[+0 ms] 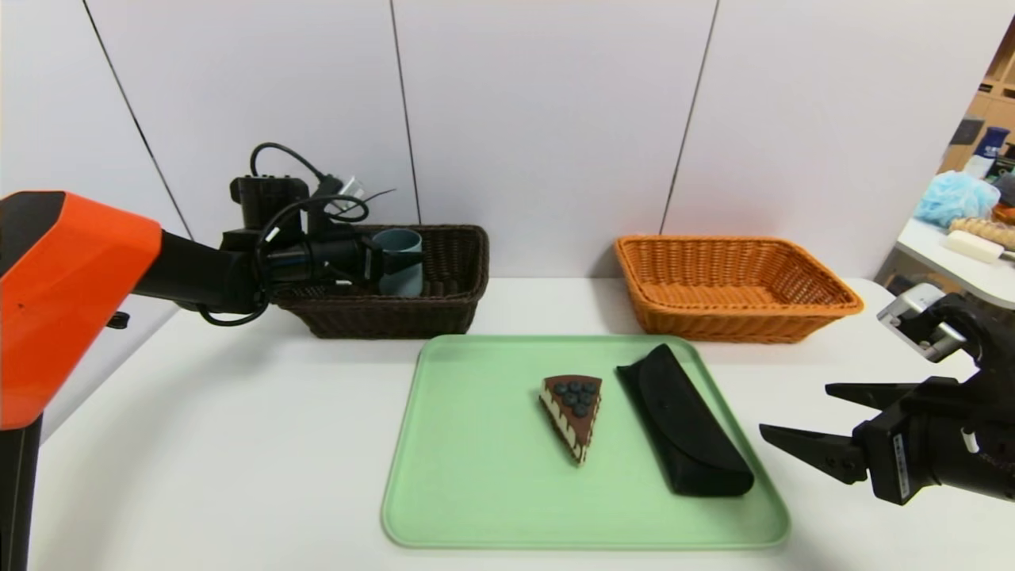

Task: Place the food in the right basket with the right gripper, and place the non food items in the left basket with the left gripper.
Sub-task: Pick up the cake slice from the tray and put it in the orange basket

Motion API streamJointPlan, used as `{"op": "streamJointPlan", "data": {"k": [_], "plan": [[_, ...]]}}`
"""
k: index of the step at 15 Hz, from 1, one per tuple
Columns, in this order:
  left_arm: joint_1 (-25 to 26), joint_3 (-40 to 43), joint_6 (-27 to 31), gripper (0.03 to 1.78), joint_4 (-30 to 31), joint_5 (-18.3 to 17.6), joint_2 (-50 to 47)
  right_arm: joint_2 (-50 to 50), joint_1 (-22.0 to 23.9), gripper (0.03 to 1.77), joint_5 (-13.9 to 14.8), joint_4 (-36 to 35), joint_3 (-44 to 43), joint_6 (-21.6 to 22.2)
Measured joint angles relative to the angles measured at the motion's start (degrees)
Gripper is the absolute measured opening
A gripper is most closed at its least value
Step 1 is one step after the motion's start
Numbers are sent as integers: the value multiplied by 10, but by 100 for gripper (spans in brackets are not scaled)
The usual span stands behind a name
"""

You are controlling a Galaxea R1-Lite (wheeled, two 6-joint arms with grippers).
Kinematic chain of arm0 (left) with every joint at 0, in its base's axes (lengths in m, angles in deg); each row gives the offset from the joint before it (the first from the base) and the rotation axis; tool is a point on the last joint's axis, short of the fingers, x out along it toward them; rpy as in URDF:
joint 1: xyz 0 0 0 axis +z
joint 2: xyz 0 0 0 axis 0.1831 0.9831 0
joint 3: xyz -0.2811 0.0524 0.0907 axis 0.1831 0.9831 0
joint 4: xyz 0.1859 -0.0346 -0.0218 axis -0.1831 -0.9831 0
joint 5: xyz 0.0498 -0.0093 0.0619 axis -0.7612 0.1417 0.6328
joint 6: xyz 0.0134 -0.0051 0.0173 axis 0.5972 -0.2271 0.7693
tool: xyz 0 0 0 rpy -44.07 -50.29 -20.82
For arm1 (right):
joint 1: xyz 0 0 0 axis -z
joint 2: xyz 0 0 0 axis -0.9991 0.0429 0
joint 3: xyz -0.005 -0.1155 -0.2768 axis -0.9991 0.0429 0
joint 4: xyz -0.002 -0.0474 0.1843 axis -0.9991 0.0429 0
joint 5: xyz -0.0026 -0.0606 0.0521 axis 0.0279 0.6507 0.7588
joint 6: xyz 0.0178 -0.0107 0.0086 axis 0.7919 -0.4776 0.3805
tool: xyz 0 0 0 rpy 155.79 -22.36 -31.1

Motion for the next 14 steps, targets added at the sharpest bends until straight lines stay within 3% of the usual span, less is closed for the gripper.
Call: {"op": "streamJointPlan", "data": {"k": [7,11,14], "plan": [[0,57,-5,166,23,4,-98,-9,0,170,-2,0,-2,2],[-1,92,-7,167,-5,4,-165,-23,0,170,2,0,-1,4],[-14,165,-20,168,-27,5,-230,-35,0,170,2,2,-1,5]]}}
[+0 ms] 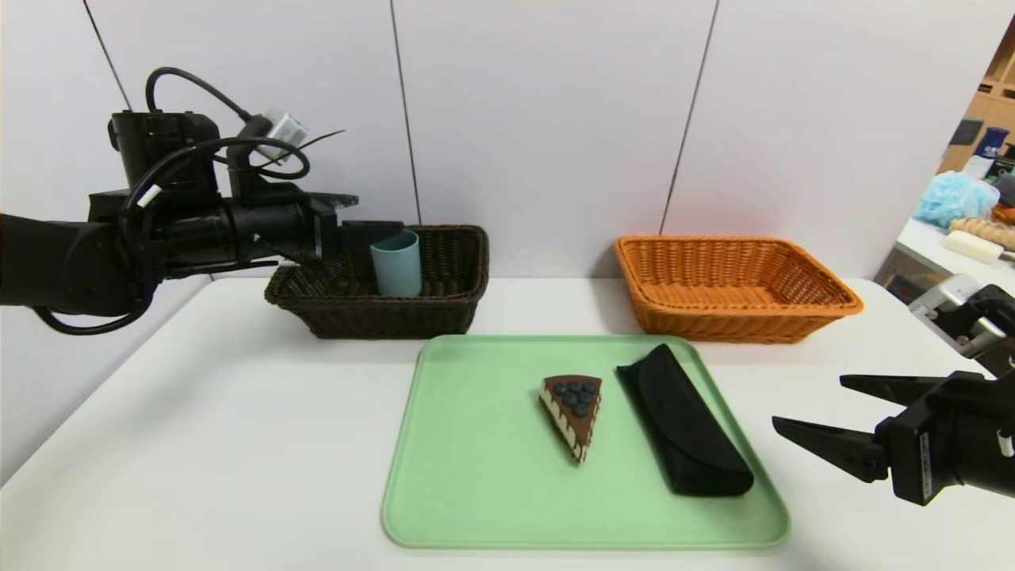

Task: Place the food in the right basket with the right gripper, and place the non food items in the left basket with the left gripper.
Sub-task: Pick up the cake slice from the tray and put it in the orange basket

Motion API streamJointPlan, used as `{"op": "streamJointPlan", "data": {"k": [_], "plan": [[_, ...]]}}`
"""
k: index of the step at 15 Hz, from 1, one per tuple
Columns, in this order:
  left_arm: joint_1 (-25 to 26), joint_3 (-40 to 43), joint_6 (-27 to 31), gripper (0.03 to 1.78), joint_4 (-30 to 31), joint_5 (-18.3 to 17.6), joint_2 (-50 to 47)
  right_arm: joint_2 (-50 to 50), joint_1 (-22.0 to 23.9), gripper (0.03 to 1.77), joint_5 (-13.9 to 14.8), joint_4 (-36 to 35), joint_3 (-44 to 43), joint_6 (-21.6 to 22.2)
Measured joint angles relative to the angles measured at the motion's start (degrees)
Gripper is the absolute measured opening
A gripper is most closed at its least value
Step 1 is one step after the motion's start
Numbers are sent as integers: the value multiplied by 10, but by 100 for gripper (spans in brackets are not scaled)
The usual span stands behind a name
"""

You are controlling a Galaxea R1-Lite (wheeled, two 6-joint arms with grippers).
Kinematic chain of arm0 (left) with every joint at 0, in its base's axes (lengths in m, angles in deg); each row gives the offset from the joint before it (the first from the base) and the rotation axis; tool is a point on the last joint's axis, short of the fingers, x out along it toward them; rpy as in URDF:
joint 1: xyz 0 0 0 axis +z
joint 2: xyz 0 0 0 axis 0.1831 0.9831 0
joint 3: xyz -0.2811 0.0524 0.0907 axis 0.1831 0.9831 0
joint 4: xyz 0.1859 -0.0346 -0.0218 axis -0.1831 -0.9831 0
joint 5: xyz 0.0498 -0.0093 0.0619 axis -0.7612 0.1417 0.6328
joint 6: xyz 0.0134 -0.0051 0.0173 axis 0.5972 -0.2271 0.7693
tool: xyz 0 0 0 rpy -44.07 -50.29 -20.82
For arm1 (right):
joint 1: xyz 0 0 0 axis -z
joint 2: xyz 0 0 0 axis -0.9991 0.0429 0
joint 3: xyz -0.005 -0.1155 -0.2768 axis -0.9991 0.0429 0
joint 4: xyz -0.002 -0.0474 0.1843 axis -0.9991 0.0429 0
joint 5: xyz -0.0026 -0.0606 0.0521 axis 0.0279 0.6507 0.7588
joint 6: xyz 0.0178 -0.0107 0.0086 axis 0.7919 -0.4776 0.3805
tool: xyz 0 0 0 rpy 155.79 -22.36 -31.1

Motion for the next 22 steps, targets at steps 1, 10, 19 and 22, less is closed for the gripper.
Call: {"op": "streamJointPlan", "data": {"k": [1,10,19,22], "plan": [[-6,36,-5,168,-3,0,-25,-3,0,170,0,0,0,0],[-126,311,-119,169,-52,-5,-244,10,-26,170,-37,50,-72,13],[-152,343,-117,169,-89,-1,-297,162,-87,170,-58,171,-264,27],[-152,343,-117,169,-89,0,-297,219,-111,170,-25,224,-345,50]]}}
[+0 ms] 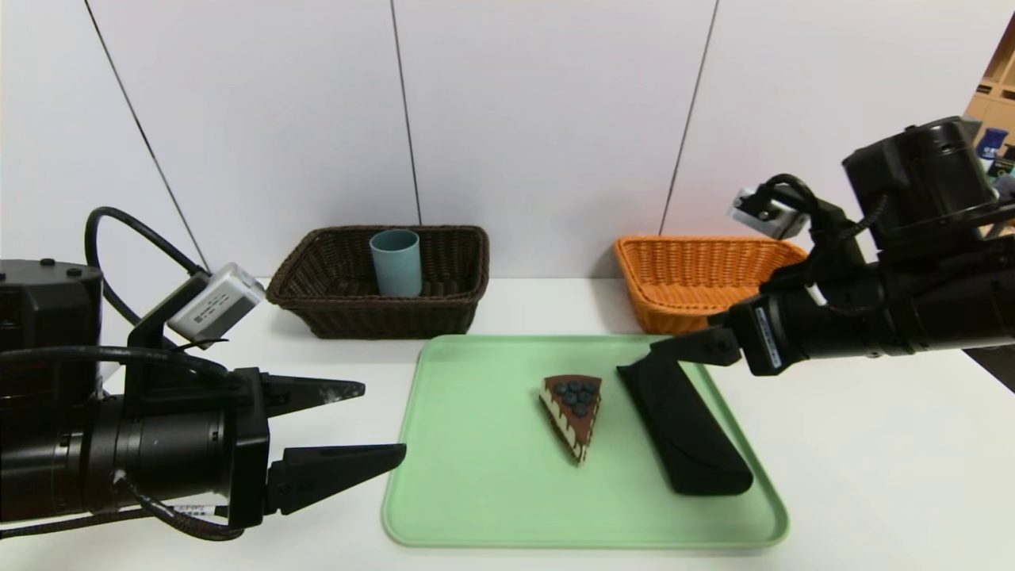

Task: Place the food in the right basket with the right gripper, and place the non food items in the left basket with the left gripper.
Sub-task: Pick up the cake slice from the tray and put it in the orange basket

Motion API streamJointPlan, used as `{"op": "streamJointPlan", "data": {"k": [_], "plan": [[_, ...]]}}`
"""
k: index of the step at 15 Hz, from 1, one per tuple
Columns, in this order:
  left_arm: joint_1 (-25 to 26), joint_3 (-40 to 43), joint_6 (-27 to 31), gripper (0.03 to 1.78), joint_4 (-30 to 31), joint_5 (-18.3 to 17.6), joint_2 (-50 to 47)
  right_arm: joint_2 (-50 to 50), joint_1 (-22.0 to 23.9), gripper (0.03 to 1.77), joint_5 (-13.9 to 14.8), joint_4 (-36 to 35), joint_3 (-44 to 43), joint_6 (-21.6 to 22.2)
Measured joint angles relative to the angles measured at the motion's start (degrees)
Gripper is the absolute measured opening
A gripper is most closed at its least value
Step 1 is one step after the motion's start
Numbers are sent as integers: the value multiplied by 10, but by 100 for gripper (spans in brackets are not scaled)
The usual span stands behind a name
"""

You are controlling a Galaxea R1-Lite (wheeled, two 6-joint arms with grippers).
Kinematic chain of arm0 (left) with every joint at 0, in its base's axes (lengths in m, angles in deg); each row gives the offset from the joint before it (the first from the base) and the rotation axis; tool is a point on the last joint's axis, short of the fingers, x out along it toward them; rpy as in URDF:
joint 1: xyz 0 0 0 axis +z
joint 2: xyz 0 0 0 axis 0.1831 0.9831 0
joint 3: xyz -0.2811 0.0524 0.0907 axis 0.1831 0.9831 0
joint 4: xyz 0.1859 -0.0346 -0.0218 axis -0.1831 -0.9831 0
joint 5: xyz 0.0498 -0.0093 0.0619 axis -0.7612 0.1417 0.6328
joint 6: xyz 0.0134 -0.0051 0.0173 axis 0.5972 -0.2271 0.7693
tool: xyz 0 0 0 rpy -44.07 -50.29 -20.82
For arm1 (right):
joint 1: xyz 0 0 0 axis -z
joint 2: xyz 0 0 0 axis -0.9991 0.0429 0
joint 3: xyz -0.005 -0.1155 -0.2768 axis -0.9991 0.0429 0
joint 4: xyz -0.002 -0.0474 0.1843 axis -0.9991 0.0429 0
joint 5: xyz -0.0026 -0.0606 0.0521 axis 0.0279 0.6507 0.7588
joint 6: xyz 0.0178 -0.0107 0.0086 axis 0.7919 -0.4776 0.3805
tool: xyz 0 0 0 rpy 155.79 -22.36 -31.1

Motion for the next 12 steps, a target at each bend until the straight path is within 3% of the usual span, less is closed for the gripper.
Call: {"op": "streamJointPlan", "data": {"k": [4,6,9,12], "plan": [[0,-3,1,169,0,1,4,73,-60,170,107,47,-86,40],[0,-4,1,169,1,2,7,104,-82,170,146,84,-132,80],[0,-4,1,169,1,8,10,143,-119,170,234,112,-171,166],[0,-4,2,169,1,8,12,160,-149,170,251,133,-177,240]]}}
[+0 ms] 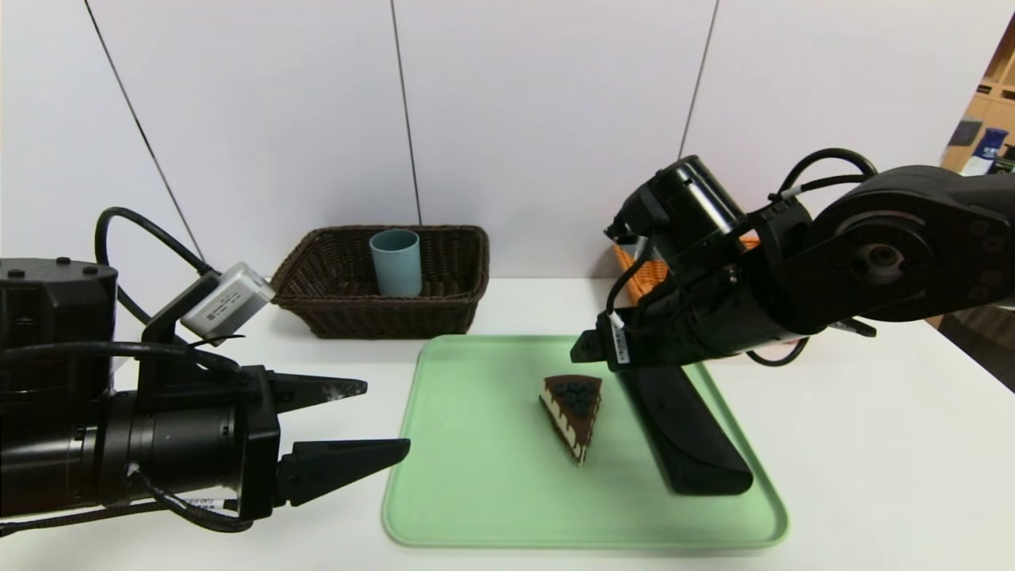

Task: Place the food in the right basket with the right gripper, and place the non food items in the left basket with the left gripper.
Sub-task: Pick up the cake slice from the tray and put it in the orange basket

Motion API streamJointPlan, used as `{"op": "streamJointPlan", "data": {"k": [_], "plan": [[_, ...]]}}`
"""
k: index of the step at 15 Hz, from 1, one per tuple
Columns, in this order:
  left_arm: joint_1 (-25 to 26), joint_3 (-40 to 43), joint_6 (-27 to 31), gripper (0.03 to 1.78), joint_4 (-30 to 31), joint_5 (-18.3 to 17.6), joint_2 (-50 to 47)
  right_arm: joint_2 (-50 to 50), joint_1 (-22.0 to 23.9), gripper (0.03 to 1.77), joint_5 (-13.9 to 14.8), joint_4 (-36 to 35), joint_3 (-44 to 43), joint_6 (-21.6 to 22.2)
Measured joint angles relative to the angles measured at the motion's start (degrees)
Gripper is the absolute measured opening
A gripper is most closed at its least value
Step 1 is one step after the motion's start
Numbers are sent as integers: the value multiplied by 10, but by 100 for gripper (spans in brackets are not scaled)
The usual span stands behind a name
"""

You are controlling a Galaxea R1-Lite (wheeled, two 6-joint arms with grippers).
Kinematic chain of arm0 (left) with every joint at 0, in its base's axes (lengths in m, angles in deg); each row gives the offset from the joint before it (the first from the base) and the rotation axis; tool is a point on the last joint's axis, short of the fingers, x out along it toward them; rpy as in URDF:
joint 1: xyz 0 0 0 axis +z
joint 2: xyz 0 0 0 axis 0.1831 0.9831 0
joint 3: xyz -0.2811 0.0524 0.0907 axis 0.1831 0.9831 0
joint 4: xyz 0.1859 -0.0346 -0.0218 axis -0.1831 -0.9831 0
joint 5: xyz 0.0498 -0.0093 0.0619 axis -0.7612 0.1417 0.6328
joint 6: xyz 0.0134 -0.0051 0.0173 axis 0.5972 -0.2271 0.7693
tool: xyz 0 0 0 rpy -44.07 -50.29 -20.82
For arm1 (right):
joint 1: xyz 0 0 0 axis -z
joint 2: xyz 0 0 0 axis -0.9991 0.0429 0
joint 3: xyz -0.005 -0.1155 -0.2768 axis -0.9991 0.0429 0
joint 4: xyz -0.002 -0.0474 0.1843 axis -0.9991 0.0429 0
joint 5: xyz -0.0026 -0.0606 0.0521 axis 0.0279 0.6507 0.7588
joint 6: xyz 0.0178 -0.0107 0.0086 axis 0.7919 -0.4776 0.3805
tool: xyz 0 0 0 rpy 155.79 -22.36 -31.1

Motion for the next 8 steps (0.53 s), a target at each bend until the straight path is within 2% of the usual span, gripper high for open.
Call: {"op": "streamJointPlan", "data": {"k": [4,8], "plan": [[0,3,0,169,-1,0,2,18,-30,170,33,11,0,52],[-1,4,0,169,-1,0,2,41,-57,170,39,11,2,76]]}}
